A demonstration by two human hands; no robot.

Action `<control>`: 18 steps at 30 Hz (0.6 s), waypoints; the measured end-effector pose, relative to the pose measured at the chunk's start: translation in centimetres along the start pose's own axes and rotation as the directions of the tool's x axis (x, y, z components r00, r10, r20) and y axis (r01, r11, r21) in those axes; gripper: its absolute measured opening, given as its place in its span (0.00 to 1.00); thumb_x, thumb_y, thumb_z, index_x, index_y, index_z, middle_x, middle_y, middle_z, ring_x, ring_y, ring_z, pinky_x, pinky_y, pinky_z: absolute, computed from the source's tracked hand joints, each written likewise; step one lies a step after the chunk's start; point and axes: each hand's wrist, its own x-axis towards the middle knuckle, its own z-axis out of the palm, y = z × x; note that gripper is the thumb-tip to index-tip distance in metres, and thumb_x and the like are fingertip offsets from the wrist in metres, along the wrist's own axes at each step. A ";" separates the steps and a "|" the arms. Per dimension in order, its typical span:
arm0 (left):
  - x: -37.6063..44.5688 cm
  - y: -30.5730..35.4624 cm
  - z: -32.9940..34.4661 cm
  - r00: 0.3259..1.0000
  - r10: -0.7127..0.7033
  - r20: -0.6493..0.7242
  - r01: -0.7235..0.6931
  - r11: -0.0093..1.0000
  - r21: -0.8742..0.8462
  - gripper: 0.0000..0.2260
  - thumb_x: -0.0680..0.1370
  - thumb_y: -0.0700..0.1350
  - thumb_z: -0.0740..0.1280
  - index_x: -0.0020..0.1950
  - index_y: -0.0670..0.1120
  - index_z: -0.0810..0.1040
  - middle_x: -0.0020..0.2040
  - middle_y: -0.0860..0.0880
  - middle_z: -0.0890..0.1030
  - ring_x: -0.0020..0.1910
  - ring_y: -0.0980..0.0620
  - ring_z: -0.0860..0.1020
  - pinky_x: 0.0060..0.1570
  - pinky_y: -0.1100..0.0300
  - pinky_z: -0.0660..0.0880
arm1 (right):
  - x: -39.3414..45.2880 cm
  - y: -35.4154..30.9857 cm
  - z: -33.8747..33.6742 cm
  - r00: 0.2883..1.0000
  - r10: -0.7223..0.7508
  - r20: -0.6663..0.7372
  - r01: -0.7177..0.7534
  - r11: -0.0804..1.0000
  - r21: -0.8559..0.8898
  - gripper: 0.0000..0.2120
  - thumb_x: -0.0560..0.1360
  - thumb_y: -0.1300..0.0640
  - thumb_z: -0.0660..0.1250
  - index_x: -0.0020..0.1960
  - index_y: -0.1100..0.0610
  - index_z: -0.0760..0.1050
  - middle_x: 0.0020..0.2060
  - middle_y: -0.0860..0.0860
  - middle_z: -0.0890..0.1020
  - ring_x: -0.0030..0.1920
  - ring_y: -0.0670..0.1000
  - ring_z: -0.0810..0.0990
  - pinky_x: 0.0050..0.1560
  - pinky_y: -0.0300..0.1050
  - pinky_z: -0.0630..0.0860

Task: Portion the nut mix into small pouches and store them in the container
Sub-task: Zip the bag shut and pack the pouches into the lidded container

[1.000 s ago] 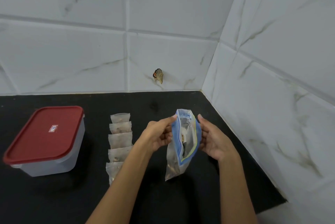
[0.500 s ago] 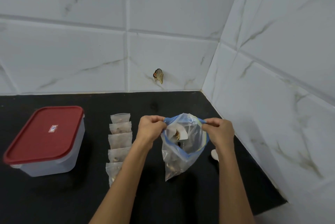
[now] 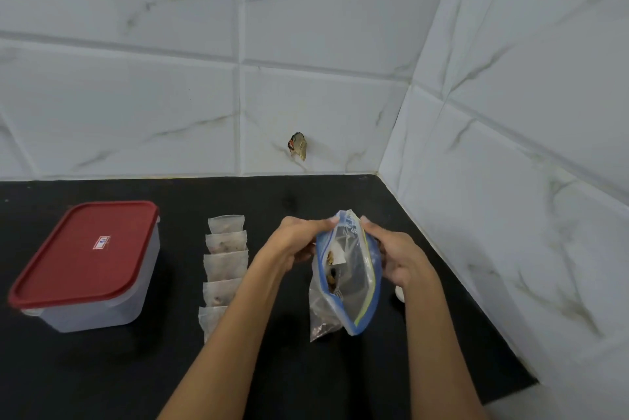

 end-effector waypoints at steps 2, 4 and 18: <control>-0.1 0.0 0.0 1.000 0.023 0.009 -0.023 1.000 -0.012 0.09 0.71 0.45 0.76 0.40 0.41 0.81 0.35 0.46 0.81 0.32 0.53 0.78 0.35 0.60 0.75 | 0.0 0.0 -0.1 0.999 -0.030 -0.034 0.030 1.000 0.007 0.12 0.72 0.60 0.72 0.51 0.67 0.80 0.44 0.61 0.83 0.40 0.56 0.82 0.45 0.51 0.80; -0.3 -0.1 -0.3 0.998 0.069 0.011 -0.069 0.997 -0.019 0.04 0.71 0.40 0.75 0.40 0.40 0.82 0.34 0.47 0.82 0.31 0.53 0.80 0.35 0.60 0.79 | 0.0 -0.1 -0.4 0.995 -0.082 -0.055 0.081 0.996 -0.024 0.11 0.70 0.64 0.72 0.51 0.69 0.80 0.42 0.61 0.83 0.39 0.56 0.81 0.47 0.52 0.79; -0.3 -0.4 0.0 0.803 0.586 -0.108 -0.490 0.753 0.439 0.03 0.74 0.44 0.72 0.40 0.49 0.80 0.37 0.54 0.79 0.38 0.58 0.78 0.38 0.67 0.75 | -0.7 -0.5 0.1 0.889 -0.459 -0.007 0.418 0.815 -0.401 0.12 0.67 0.65 0.75 0.48 0.55 0.79 0.40 0.51 0.82 0.41 0.46 0.81 0.37 0.35 0.72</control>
